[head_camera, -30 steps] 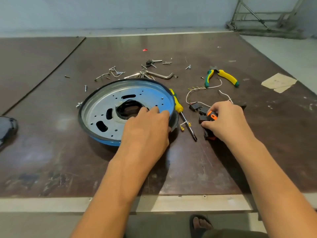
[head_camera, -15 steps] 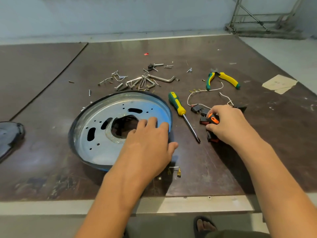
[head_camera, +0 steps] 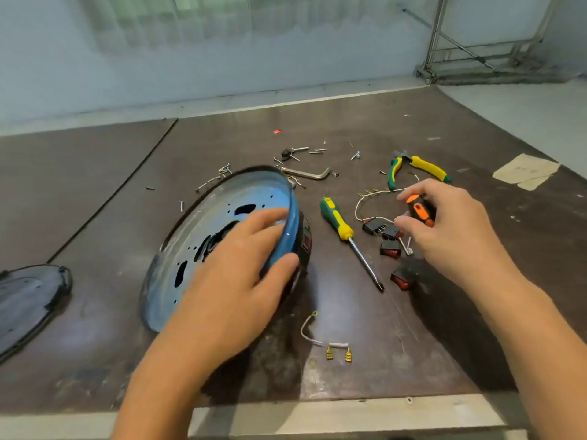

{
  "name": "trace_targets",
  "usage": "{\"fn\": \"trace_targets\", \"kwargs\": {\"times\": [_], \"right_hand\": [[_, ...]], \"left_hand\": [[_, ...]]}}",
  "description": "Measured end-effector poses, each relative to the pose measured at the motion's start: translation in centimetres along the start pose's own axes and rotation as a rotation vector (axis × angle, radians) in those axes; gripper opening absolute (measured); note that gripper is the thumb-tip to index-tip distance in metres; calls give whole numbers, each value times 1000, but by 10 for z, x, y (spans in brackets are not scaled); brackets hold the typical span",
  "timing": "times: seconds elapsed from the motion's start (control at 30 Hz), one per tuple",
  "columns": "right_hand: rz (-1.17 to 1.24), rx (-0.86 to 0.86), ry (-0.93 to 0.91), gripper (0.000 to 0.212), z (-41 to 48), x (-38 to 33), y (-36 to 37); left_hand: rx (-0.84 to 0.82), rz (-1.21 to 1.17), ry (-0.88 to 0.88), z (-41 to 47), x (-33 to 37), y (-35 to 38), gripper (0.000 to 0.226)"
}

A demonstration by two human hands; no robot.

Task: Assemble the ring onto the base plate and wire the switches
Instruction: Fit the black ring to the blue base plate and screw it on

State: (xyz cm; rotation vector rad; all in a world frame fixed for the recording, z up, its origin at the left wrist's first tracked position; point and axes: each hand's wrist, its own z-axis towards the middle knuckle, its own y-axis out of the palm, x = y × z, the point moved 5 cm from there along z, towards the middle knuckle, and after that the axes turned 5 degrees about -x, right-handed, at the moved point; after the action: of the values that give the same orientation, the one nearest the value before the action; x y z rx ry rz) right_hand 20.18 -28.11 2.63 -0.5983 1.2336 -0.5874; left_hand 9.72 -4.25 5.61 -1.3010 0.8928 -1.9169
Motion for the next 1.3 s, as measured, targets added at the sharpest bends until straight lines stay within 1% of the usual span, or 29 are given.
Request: {"fn": "trace_targets", "kwargs": {"times": [0.07, 0.17, 0.27, 0.33, 0.4, 0.53, 0.67, 0.8, 1.0, 1.13, 1.23, 1.3], "right_hand": [[197, -33, -87, 25, -6, -20, -2], [558, -92, -202, 28, -18, -49, 4], [836, -160, -214, 30, -25, -65, 17], [976, -194, -192, 31, -28, -72, 24], [1079, -189, -193, 31, -30, -80, 27], [1183, -134, -252, 29, -37, -96, 26], [1235, -132, -272, 27, -43, -107, 29], [1226, -161, -271, 26, -46, -110, 32], [1289, -211, -267, 26, -45, -111, 33], [1260, -224, -287, 24, -46, -113, 32], [1255, -230, -256, 22, -45, -110, 33], [1273, -263, -214, 23, -42, -108, 35]], "left_hand": [[121, -216, 27, -6, -3, -27, 25], [201, -474, 20, -14, -10, -45, 25], [263, -593, 16, -19, -15, -49, 29], [261, -632, 25, -21, -17, -46, 35], [237, -681, 73, -22, -16, -40, 41], [236, -853, 116, -26, -17, -29, 41], [217, -902, 168, -28, -18, -28, 23], [227, -951, 183, -29, -17, -31, 25], [217, -932, 186, -28, -15, -30, 26], [215, -905, 166, -27, -14, -30, 27], [213, -874, 170, -27, -12, -30, 29], [204, -836, 173, -27, -9, -30, 32]]}}
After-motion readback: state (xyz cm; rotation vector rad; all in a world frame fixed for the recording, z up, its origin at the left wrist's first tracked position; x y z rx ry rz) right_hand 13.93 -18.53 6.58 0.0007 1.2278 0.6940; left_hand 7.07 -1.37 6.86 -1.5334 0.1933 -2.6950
